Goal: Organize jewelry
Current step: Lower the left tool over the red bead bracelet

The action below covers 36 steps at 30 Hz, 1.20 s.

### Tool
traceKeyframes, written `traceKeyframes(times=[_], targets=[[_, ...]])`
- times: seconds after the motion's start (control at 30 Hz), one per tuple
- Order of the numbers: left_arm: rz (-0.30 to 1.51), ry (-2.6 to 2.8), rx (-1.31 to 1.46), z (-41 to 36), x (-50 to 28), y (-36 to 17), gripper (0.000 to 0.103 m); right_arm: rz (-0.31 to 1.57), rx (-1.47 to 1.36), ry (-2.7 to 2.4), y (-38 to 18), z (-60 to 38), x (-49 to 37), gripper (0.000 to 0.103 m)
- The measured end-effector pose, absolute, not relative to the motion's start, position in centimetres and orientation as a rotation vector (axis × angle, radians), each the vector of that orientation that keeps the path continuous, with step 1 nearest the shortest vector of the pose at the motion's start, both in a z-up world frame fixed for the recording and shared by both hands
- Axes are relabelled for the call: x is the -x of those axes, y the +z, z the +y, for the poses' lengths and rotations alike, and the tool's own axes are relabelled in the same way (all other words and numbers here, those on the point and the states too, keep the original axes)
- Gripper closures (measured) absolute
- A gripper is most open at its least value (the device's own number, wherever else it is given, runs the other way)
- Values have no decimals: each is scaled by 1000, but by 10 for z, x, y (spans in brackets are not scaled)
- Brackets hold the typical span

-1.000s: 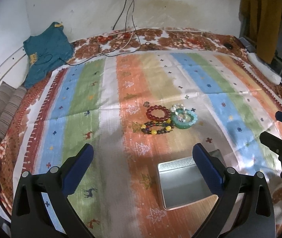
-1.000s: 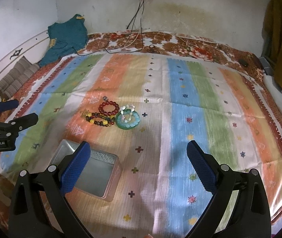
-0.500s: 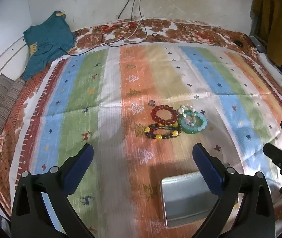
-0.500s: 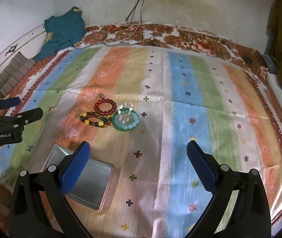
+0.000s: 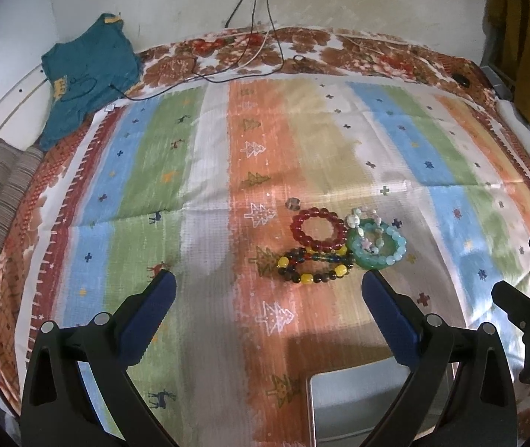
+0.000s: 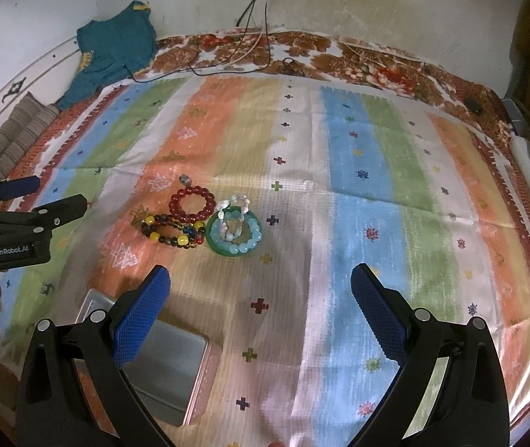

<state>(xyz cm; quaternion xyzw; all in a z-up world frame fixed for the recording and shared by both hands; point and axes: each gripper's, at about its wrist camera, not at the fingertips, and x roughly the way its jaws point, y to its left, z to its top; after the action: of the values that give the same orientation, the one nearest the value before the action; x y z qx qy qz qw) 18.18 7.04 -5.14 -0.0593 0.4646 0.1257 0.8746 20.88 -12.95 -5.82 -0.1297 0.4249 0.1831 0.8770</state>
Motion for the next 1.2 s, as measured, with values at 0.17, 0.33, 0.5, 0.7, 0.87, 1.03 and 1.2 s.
traceKeyframes(times=[0.17,0.33,0.5,0.7,0.87,1.03,1.2], targets=[[998,266,117,74,-194,-61,6,911,268,374,-66,-125,-222,4],[1022,278,123,79,-204,-67,6,940,258,368,-73,-122,-236,4],[1036,263,156,83,-214,-73,6,958,263,374,-78,-116,-244,4],[1070,263,136,82,-229,-86,6,983,287,373,-88,-107,-256,4],[1095,273,131,87,-241,-97,6,1005,288,366,-96,-104,-266,4],[1112,267,131,91,-249,-104,6,1019,284,364,-102,-101,-274,4],[1134,262,131,94,-258,-114,6,1033,282,362,-109,-97,-284,4]])
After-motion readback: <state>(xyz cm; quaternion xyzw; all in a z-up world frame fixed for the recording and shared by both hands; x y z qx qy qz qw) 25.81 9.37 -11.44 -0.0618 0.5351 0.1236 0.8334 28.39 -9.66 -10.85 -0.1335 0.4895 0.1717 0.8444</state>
